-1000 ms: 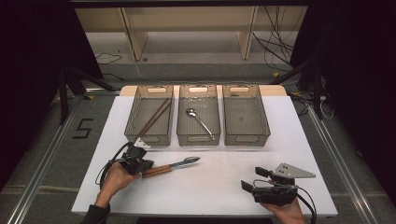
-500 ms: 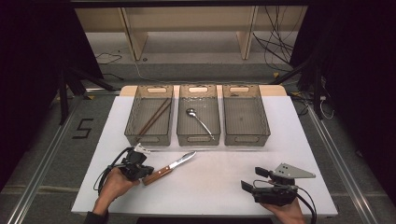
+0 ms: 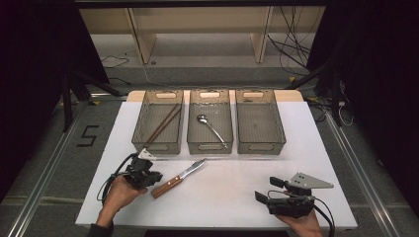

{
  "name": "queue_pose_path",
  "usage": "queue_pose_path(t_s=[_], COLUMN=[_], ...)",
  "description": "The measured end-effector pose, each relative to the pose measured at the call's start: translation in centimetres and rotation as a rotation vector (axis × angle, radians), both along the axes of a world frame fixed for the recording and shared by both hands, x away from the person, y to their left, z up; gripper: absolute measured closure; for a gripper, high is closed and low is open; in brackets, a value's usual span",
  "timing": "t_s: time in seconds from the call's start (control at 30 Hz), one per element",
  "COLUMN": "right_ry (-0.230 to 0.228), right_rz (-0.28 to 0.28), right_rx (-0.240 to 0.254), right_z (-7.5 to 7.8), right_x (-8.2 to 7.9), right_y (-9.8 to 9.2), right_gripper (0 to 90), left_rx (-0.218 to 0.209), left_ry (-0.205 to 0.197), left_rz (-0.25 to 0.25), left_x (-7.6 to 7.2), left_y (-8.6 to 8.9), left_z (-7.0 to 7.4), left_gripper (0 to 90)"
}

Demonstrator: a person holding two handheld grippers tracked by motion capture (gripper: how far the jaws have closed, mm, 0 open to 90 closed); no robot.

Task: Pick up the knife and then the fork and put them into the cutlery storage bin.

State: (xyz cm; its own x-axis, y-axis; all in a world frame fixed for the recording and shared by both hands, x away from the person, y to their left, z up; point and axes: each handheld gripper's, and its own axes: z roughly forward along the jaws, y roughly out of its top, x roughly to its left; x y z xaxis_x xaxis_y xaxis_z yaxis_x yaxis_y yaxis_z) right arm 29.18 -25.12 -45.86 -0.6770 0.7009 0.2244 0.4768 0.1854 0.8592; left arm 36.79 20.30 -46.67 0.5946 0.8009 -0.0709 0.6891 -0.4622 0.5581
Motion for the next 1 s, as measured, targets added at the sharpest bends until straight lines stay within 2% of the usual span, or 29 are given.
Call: queue_pose_path(t_s=[0.07,0.17,0.23,0.4,0.57,0.67,0.87,1.0], right_ry=[0.0,-0.002,0.001,0.003,-0.001,0.002,0.001,0.002], right_rz=[0.001,0.002,0.001,0.003,0.004,0.004,0.004,0.004], right_rx=[-0.001,-0.001,0.0,-0.001,-0.001,-0.001,0.001,0.001], right_z=[0.0,0.0,0.0,0.0,0.0,0.0,0.0,0.0], right_x=[0.0,0.0,0.0,0.0,0.0,0.0,0.0,0.0], right_y=[0.0,0.1,0.1,0.1,0.1,0.1,0.1,0.1], right_gripper=[20.5,20.5,20.5,20.5,20.5,20.5,20.7,20.7], left_rx=[-0.002,-0.01,-0.008,-0.004,0.008,0.038,0.069,0.071], left_ry=[-0.011,-0.001,0.006,0.024,0.036,0.056,0.086,0.095], left_rz=[0.005,-0.018,-0.017,-0.022,-0.027,-0.04,-0.054,-0.058], left_x=[0.1,0.0,0.0,0.1,0.4,0.6,1.0,1.2], left_y=[-0.1,-0.2,-0.5,-1.1,-1.7,-2.1,-2.6,-2.7], left_z=[0.4,0.9,1.2,1.6,1.6,1.3,0.4,0.2], left_gripper=[71.0,60.7,49.8,36.5,35.6,36.1,37.4,37.6])
